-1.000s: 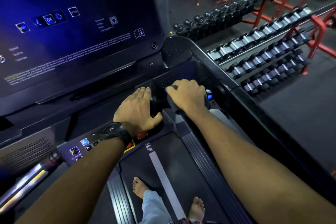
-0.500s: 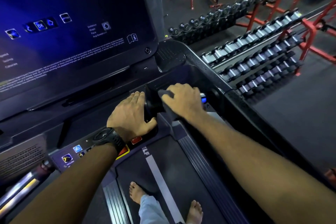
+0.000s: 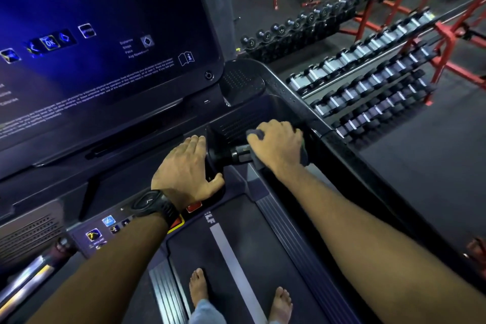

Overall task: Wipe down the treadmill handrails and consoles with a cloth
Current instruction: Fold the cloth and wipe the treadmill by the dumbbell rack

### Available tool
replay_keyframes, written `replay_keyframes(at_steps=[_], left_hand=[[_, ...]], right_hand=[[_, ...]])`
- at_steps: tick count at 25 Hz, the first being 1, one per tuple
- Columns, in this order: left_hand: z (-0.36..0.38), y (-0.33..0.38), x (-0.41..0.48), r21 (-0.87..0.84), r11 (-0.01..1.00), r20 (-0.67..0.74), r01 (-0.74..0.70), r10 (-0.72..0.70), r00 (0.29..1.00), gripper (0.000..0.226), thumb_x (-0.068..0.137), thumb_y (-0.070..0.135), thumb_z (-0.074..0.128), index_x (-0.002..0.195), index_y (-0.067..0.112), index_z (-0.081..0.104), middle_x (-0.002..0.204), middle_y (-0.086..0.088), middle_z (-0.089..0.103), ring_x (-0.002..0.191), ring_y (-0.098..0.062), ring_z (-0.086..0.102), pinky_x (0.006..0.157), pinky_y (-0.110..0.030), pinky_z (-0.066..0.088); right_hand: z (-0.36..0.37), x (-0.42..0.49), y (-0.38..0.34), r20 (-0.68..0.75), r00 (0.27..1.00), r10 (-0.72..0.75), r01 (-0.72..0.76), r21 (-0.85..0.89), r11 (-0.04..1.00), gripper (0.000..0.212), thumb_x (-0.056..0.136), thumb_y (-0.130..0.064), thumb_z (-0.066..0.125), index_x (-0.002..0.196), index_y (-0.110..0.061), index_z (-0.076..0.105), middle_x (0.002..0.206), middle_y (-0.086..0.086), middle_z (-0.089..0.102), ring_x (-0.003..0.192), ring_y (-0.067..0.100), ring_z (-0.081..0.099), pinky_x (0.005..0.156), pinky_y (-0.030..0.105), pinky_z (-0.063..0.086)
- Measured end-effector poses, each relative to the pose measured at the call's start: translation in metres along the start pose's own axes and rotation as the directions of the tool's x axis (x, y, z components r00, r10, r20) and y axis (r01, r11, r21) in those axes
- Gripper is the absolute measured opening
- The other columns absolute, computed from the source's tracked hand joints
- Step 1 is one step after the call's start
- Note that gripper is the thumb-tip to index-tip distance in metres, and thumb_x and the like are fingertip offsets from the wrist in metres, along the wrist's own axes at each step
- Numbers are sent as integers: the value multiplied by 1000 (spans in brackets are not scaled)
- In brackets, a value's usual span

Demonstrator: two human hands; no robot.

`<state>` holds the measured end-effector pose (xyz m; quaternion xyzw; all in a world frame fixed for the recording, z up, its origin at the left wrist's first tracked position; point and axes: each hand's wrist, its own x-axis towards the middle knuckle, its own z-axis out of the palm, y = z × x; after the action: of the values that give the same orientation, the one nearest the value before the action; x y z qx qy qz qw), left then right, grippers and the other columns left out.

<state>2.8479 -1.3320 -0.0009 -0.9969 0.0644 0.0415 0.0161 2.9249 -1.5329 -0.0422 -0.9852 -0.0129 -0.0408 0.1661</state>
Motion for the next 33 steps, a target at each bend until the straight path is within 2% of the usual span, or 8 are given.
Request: replay_keyframes(at_steps=[6, 10, 14, 19, 22, 25, 30, 33], left_hand=[[3, -1, 3, 4, 1000, 16, -18, 18, 1000, 102, 75, 67, 35, 149, -3, 30, 152, -23, 38, 143, -33, 35, 119, -41, 28], [2, -3, 6, 14, 998, 36, -55, 55, 998, 109, 71, 71, 21, 149, -4, 27, 153, -23, 36, 142, -34, 34, 119, -41, 27], [2, -9, 7, 22, 994, 70, -108, 106, 992, 108, 73, 71, 20, 151, -4, 21, 156, -23, 29, 145, -34, 28, 121, -43, 20], [-3, -19, 11, 60, 972, 94, -229, 223, 970, 106, 78, 70, 36, 150, -5, 18, 156, -24, 28, 146, -34, 26, 122, -46, 17], [-3, -27, 13, 95, 950, 96, -298, 289, 952, 105, 81, 69, 42, 150, -6, 19, 155, -25, 29, 146, -34, 27, 122, -46, 15], [1, -33, 15, 80, 938, 92, -338, 331, 939, 96, 88, 61, 43, 151, -7, 15, 156, -27, 26, 147, -35, 23, 122, -47, 14], [4, -35, 17, 48, 935, 78, -351, 347, 935, 94, 89, 57, 47, 150, -7, 17, 155, -28, 28, 145, -36, 27, 121, -47, 17], [4, -35, 17, 64, 933, 62, -355, 352, 934, 94, 88, 58, 46, 149, -8, 18, 154, -28, 29, 143, -37, 28, 121, -49, 17]], right_hand=[[-15, 23, -1, 219, 971, 96, -92, -27, 995, 42, 87, -57, 41, 92, -28, 70, 91, -2, 66, 98, 24, 60, 87, 44, 37], [2, -13, -33, 10, 981, -193, 192, 34, 981, 41, 85, -54, 44, 105, -31, 72, 105, -7, 69, 106, 24, 60, 91, 44, 40], [-4, -1, -34, 38, 994, 105, -106, 42, 993, 38, 88, -54, 48, 104, -31, 73, 103, -5, 70, 106, 25, 59, 92, 43, 39], [24, -34, -67, -152, 987, 51, -23, 181, 983, 39, 81, -51, 49, 109, -34, 71, 125, -14, 63, 123, 19, 50, 98, 52, 42], [26, -36, -85, -116, 856, 504, -406, 452, 794, 45, 86, -37, 59, 130, -28, 63, 154, -1, 41, 145, 29, 27, 112, 56, 31], [39, -54, -120, -82, 794, 602, -455, 578, 678, 68, 89, -35, 65, 151, -24, 39, 167, 7, 8, 151, 38, 8, 121, 49, 14], [21, -32, -123, 111, 498, 860, -583, 777, 238, 77, 90, -28, 62, 156, -26, 22, 166, 13, 4, 138, 40, 40, 106, 43, 37], [25, -43, -127, 168, 460, 872, -561, 816, 139, 81, 91, -30, 60, 158, -23, 15, 158, 19, 26, 129, 41, 48, 102, 43, 40]])
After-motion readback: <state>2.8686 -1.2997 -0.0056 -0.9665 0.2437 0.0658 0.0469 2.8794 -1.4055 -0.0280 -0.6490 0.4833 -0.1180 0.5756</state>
